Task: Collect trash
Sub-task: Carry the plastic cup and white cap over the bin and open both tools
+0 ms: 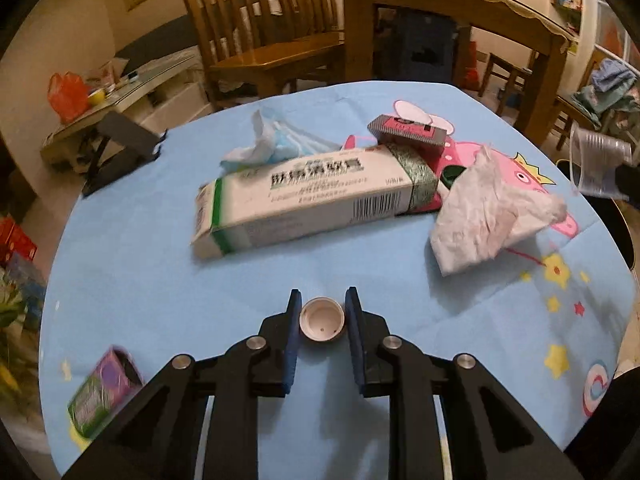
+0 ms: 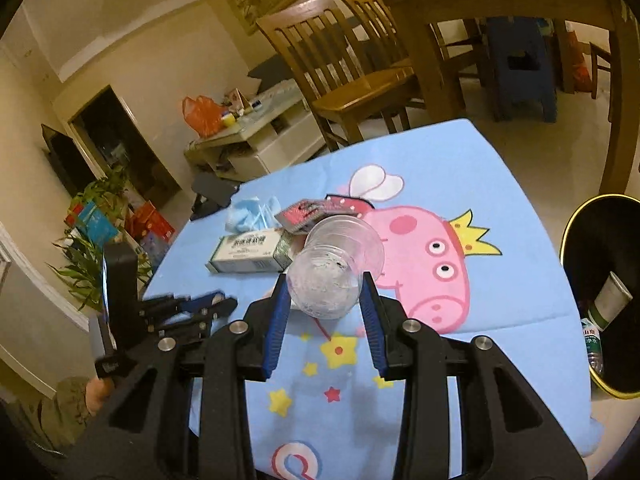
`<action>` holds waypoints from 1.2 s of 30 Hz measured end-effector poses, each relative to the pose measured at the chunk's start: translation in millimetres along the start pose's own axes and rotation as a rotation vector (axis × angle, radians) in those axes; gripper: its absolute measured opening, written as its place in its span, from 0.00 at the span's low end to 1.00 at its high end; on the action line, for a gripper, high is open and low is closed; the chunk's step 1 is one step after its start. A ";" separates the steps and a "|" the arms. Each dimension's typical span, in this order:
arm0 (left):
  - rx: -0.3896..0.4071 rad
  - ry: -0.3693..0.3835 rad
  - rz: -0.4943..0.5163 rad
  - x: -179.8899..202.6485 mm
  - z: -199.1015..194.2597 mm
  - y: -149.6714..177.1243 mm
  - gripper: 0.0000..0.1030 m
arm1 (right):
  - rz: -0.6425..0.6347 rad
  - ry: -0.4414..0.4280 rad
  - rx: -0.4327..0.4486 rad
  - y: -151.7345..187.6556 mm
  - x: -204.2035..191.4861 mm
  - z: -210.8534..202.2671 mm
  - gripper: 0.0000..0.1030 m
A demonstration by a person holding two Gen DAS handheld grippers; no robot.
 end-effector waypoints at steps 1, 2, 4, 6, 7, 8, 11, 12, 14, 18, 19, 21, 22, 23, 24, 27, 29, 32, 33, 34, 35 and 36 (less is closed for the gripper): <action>0.003 0.012 -0.012 0.3 -5.7 0.6 0.20 | 0.006 0.002 0.010 -1.9 1.8 -3.8 0.34; 0.011 0.032 -0.028 0.2 -10.6 -0.4 0.20 | 0.016 0.014 0.023 -3.8 6.7 -8.5 0.34; 0.036 0.065 -0.047 1.6 -25.7 -5.8 0.20 | 0.031 0.044 0.035 -7.0 16.0 -13.9 0.34; 0.064 0.072 -0.041 5.1 -37.7 -17.2 0.20 | 0.061 0.098 0.063 -13.6 36.7 -29.5 0.34; 0.076 0.076 -0.033 9.7 -42.6 -23.5 0.20 | 0.074 0.124 0.075 -16.7 46.6 -36.0 0.34; 0.085 0.079 -0.026 15.5 -45.3 -28.8 0.20 | 0.094 0.168 0.086 -19.7 62.8 -45.1 0.34; 0.125 0.123 0.015 44.9 -60.1 -49.9 0.20 | 0.136 0.282 0.106 -22.9 106.8 -69.3 0.34; 0.137 0.138 0.033 58.3 -64.4 -56.4 0.20 | 0.142 0.321 0.115 -23.3 119.9 -79.5 0.34; 0.153 0.175 0.066 84.6 -73.1 -62.3 0.20 | 0.143 0.372 0.129 -23.8 138.3 -94.3 0.34; 0.159 0.235 0.141 144.4 -75.6 -75.4 0.20 | 0.177 0.424 0.126 -17.6 175.6 -109.9 0.34; 0.159 0.245 0.160 157.6 -75.5 -76.1 0.20 | 0.187 0.424 0.123 -15.8 182.4 -109.5 0.34; 0.158 0.256 0.190 178.1 -76.1 -74.2 0.20 | 0.211 0.422 0.125 -11.1 193.2 -111.9 0.34; 0.156 0.261 0.209 189.6 -74.7 -74.0 0.20 | 0.221 0.419 0.131 -8.5 197.8 -115.0 0.34; 0.151 0.268 0.224 199.5 -73.1 -73.3 0.20 | 0.226 0.419 0.139 -7.1 201.5 -118.0 0.34; 0.147 0.277 0.236 208.3 -71.9 -72.4 0.20 | 0.226 0.419 0.147 -7.1 204.5 -120.2 0.34; 0.137 0.279 0.260 222.1 -67.7 -69.5 0.20 | 0.232 0.409 0.162 -8.6 208.6 -124.8 0.34; 0.126 0.278 0.273 232.6 -63.1 -69.7 0.20 | 0.239 0.416 0.155 -4.7 214.9 -125.2 0.34; 0.124 0.279 0.286 245.7 -61.0 -72.0 0.20 | 0.282 0.410 0.146 2.1 227.2 -124.2 0.34; 0.125 0.279 0.291 248.0 -61.7 -72.2 0.20 | 0.292 0.411 0.147 4.2 231.5 -125.0 0.34; 0.127 0.281 0.299 252.1 -62.4 -72.3 0.20 | 0.294 0.414 0.149 4.6 231.8 -124.9 0.34; 0.128 0.282 0.306 255.7 -62.9 -72.3 0.20 | 0.296 0.419 0.149 5.1 234.3 -126.8 0.41; 0.129 0.286 0.315 261.2 -63.1 -72.7 0.20 | 0.302 0.439 0.150 5.6 237.7 -128.8 0.46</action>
Point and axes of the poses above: each gripper's, at about its wrist camera, not at the fingertips, and z roughly the way its jaws point, x to its right, y to its underside, the point moved 9 cm from there along z, roughly the way its jaws point, and after that the axes turned 1 degree about -z, right-handed, at the moved point
